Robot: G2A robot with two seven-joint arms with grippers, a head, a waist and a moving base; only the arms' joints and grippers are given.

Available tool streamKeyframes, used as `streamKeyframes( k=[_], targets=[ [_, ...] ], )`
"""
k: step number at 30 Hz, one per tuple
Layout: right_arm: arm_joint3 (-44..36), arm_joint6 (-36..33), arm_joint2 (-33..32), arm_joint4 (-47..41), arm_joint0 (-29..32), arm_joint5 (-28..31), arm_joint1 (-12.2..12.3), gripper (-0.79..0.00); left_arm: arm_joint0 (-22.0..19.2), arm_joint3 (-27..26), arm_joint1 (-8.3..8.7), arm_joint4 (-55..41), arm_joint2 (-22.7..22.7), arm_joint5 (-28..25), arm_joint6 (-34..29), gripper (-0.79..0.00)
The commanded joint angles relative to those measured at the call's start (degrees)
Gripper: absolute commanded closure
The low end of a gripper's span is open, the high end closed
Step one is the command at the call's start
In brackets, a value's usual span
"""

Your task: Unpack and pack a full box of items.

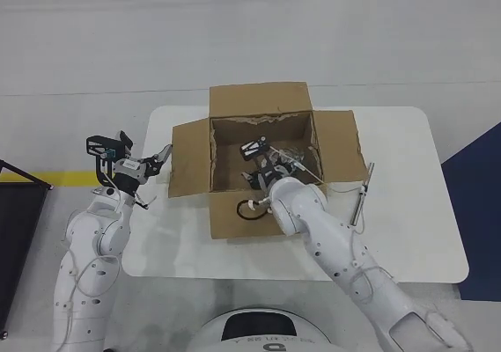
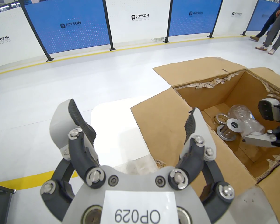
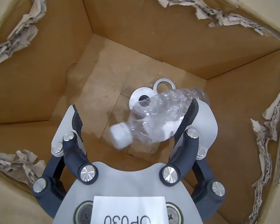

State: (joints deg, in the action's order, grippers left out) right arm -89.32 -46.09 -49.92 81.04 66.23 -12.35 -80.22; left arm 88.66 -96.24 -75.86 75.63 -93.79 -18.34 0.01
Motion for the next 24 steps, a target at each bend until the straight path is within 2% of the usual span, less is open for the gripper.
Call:
streamKeyframes(
  k=[1,5,10,18,24],
  targets=[
    [-0.4,-0.3,0.0,-0.4,-0.1,0.0,-0.2,-0.785,0.0,0.0,0.00,0.0,0.0,0.0,0.0,-0.785],
    [-3.5,0.3,-3.0,-5.1,0.2,-0.8,-0.3,-0.785,0.0,0.0,0.00,0.0,0.0,0.0,0.0,-0.785],
    [-11.8,3.8,-11.3,-13.2,4.2,0.9,0.6,-0.785,0.0,0.0,0.00,0.0,0.0,0.0,0.0,-0.785],
    [-27.4,7.6,-29.2,-21.6,18.5,8.5,3.1,-0.785,0.0,0.0,0.00,0.0,0.0,0.0,0.0,-0.785],
    [-31.1,9.4,-42.7,-29.2,28.5,13.0,4.3,-0.785,0.0,0.0,0.00,0.0,0.0,0.0,0.0,-0.785]
  ],
)
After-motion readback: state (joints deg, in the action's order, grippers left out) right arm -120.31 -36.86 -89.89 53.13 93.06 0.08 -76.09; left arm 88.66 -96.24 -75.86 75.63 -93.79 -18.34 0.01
